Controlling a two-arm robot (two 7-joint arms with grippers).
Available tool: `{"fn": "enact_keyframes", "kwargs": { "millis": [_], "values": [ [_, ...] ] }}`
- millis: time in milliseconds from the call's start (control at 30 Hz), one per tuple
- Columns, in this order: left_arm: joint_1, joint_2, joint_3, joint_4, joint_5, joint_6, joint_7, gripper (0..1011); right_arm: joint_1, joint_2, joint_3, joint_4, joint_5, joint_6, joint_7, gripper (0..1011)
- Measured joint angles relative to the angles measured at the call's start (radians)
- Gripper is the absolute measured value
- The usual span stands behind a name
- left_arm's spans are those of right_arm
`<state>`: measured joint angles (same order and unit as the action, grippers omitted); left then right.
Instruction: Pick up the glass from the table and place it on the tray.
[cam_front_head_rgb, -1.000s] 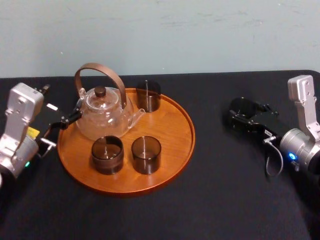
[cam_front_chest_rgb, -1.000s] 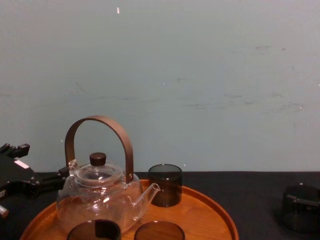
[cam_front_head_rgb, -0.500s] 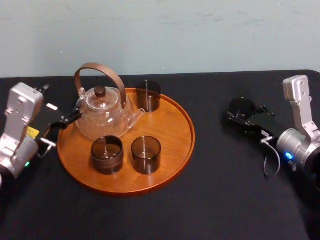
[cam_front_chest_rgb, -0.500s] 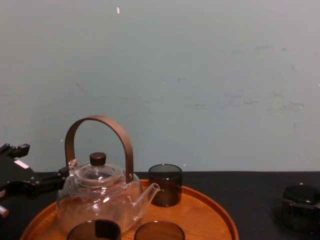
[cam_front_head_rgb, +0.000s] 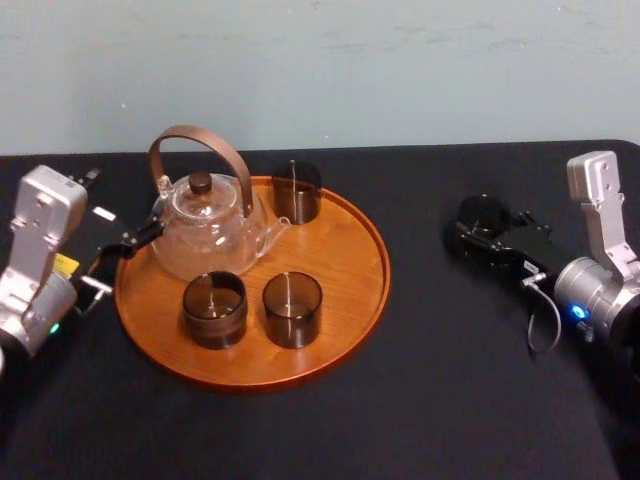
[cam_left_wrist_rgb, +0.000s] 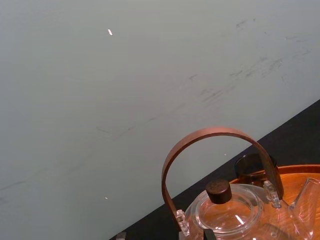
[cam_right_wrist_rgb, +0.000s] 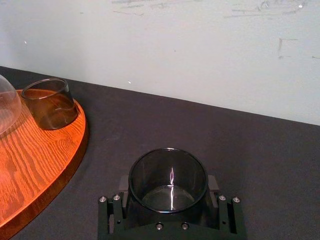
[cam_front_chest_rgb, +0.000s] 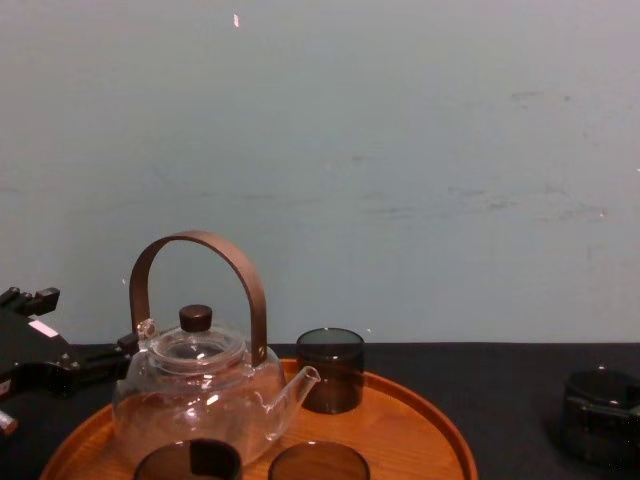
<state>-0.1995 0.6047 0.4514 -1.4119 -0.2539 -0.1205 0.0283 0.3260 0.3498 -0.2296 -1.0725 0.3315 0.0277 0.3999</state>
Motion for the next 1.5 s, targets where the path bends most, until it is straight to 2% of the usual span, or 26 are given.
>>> {"fn": "enact_keyframes", "kwargs": {
  "millis": [300,733,1067,1500],
  "values": [
    [0.000,0.000,0.000,0.000,0.000,0.000,0.000,1001,-0.008,0.009,0.004,-0.019,0.011,-0.012,0.021,905],
    [0.000,0.000,0.000,0.000,0.000,0.000,0.000,1001,-0.031,0.033,-0.012,-0.113,0.015,-0.004,0.035,905],
    [0.000,0.000,0.000,0.000,0.000,0.000,0.000,1001,-0.024,0.032,-0.051,-0.157,0.015,0.012,0.050,905],
    [0.000,0.000,0.000,0.000,0.000,0.000,0.000,1001,0.012,0.006,-0.112,-0.158,0.016,0.022,0.070,905]
  ]
}}
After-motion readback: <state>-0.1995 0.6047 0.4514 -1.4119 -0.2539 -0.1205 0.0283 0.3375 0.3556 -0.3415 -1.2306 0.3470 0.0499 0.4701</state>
